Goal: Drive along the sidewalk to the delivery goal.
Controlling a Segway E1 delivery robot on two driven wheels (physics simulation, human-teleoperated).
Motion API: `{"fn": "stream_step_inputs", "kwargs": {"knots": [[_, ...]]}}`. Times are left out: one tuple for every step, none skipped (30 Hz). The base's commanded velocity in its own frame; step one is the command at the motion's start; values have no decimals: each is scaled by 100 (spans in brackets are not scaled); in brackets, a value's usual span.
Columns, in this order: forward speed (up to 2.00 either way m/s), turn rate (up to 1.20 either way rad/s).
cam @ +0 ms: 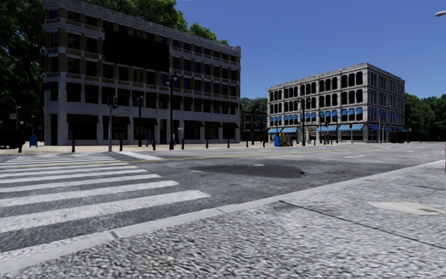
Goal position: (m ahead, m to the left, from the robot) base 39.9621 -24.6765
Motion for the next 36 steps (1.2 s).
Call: {"fn": "stream_step_inputs", "kwargs": {"knots": [[159,50],[159,50],[159,50],[159,50],[159,50],[159,50],[159,50],[159,50],[159,50],[159,50],[159,50],[159,50],[159,50],[159,50],[159,50],[159,50],[159,50],[159,50],[159,50],[159,50],[159,50],[159,50],[159,50],[159,50],[159,50],[159,50],[159,50],[159,50],[159,50],[159,50],[159,50],[159,50],[159,50],[159,50],[159,50],[159,50]]}}
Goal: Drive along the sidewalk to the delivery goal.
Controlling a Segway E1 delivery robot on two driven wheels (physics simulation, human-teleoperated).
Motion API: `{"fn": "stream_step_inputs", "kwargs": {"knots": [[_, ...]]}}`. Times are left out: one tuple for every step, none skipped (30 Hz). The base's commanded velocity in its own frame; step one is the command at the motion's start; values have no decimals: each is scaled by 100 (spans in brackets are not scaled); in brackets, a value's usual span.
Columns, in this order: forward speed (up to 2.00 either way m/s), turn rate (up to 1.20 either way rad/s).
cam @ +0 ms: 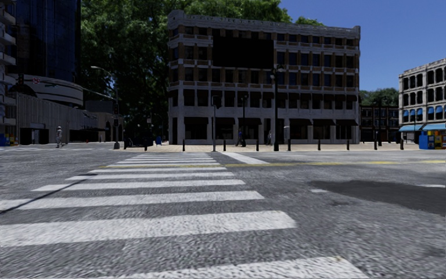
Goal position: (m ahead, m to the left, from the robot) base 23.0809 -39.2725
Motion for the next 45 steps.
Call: {"fn": "stream_step_inputs", "kwargs": {"knots": [[159,50],[159,50],[159,50],[159,50],[159,50],[150,50],[144,50],[142,48],[141,41],[141,41],[141,32],[141,23],[141,0],[141,0],[141,0],[141,0],[141,0],[141,0],[141,0],[141,0],[141,0],[141,0],[141,0],[141,0],[141,0],[141,0],[141,0],[141,0],[141,0],[141,0],[141,0],[141,0],[141,0],[141,0],[141,6],[141,14],[141,17],[141,18],[141,18],[141,18],[141,18],[141,18],[141,18],[141,18],[141,18]]}}
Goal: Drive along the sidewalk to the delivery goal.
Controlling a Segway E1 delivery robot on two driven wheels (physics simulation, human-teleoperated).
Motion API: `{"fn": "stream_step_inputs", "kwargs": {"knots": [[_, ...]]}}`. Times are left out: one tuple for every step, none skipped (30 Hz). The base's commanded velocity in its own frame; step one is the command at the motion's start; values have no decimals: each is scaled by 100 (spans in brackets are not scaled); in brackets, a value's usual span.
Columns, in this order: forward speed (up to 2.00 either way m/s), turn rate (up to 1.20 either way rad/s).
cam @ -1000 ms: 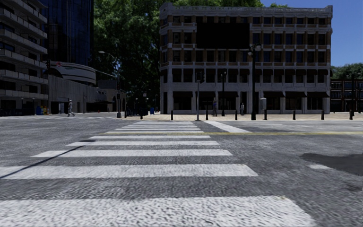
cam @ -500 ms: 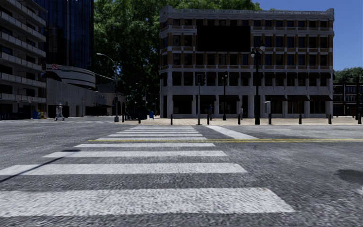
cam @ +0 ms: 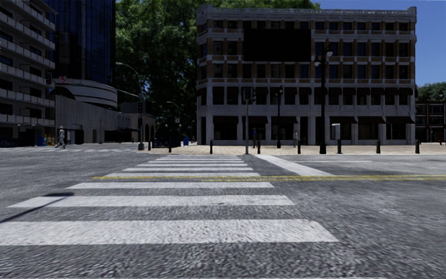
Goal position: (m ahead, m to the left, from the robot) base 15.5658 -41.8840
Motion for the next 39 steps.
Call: {"fn": "stream_step_inputs", "kwargs": {"knots": [[141,18],[141,18],[141,18],[141,18],[141,18],[141,18],[141,18],[141,18],[141,18],[141,18],[141,18],[141,18],[141,18],[141,18],[141,18],[141,18],[141,18],[141,18],[141,18],[141,18],[141,18],[141,18],[141,18],[141,18],[141,18],[141,18],[141,18],[141,18],[141,18],[141,18],[141,18],[141,18],[141,18],[141,18],[141,18],[141,18],[141,18],[141,18],[141,18]]}}
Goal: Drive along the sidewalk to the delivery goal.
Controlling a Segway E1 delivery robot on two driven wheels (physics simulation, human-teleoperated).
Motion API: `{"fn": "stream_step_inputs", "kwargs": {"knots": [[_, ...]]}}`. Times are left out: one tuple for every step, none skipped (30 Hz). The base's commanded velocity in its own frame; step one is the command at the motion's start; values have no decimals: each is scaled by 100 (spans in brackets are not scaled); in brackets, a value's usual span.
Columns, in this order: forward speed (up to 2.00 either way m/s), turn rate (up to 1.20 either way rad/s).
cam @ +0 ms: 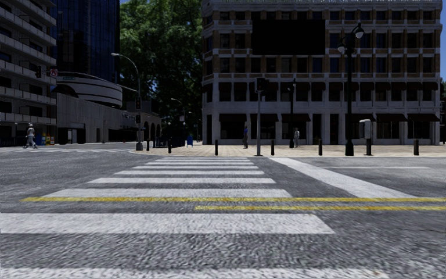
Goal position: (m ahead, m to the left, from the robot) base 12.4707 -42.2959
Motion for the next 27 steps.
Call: {"fn": "stream_step_inputs", "kwargs": {"knots": [[141,18],[141,18],[141,18],[141,18],[141,18],[140,18],[140,18],[140,18],[140,18],[140,18],[140,18],[139,18],[139,18],[139,18],[139,18],[139,18],[139,18],[139,18],[139,18],[139,18],[138,18],[138,18],[138,18],[138,18],[138,18],[138,18],[138,18]]}}
